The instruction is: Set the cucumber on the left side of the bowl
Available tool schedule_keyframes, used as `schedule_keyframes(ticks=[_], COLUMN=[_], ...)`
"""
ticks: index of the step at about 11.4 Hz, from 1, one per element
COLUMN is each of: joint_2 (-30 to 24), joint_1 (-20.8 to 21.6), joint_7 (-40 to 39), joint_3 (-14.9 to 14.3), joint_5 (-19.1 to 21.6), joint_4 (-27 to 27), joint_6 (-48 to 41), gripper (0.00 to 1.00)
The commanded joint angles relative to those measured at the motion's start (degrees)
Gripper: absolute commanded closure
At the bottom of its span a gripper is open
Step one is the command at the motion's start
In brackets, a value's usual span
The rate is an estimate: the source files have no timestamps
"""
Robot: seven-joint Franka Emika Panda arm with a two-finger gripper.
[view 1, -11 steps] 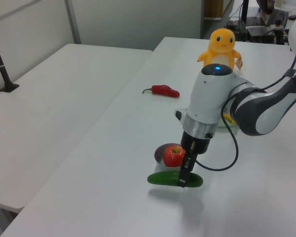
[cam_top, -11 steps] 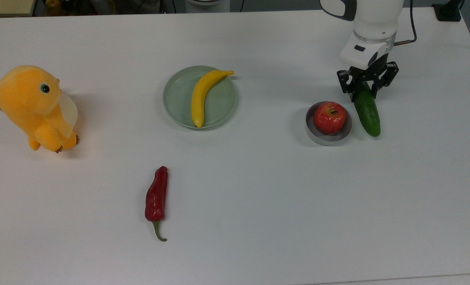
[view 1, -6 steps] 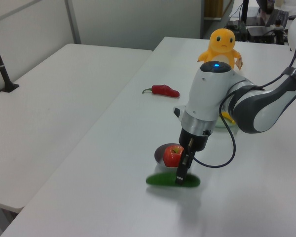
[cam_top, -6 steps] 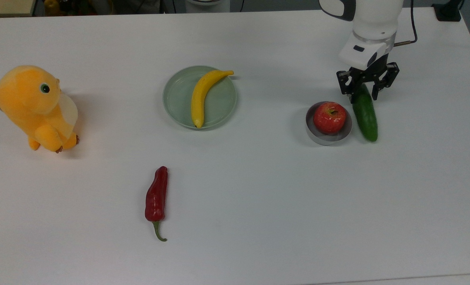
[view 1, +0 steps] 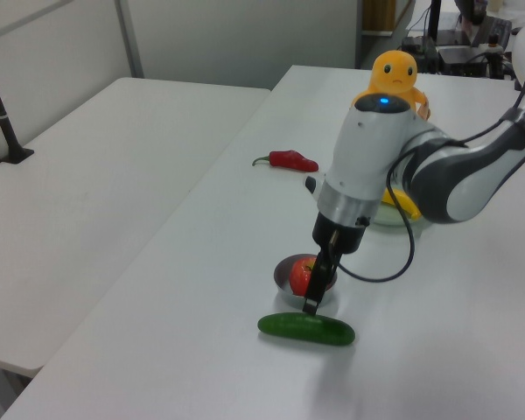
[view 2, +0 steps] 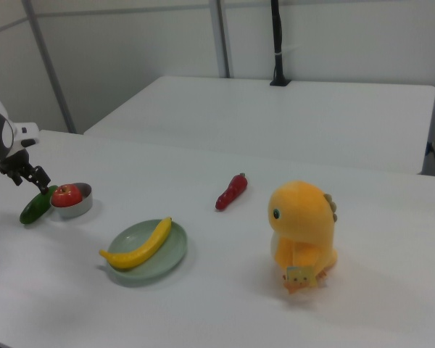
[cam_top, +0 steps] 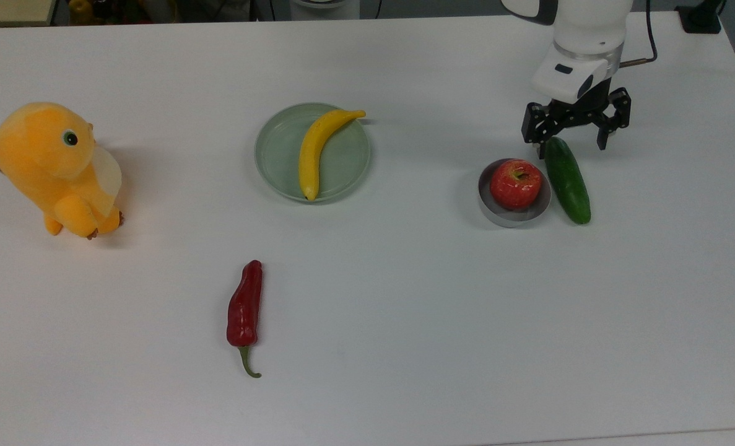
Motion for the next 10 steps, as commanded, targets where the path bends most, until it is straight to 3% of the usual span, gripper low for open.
schedule_keyframes(ticks=[1,3,6,9,10], joint_2=[-8.96,-15.2,-21.02,-24.37,-24.81], joint_1=[-2.34,-3.22,-9.18,-11.22,-13.23], joint_7=[-4.51,-8.82,-11.56,-14.18,-14.98], joint_3=[-0.94,-4.44,-5.34,-11.38,-12.71], joint_5=[-0.77,0.1,0.2,0.72,2.64], joint_4=[-0.88,-0.88,-1.23,-1.41,-1.32], joint_6=[-12.11,-20.72,-27.95,-32.53,-32.54], gripper=[0.0,0.0,0.0,0.0,0.0])
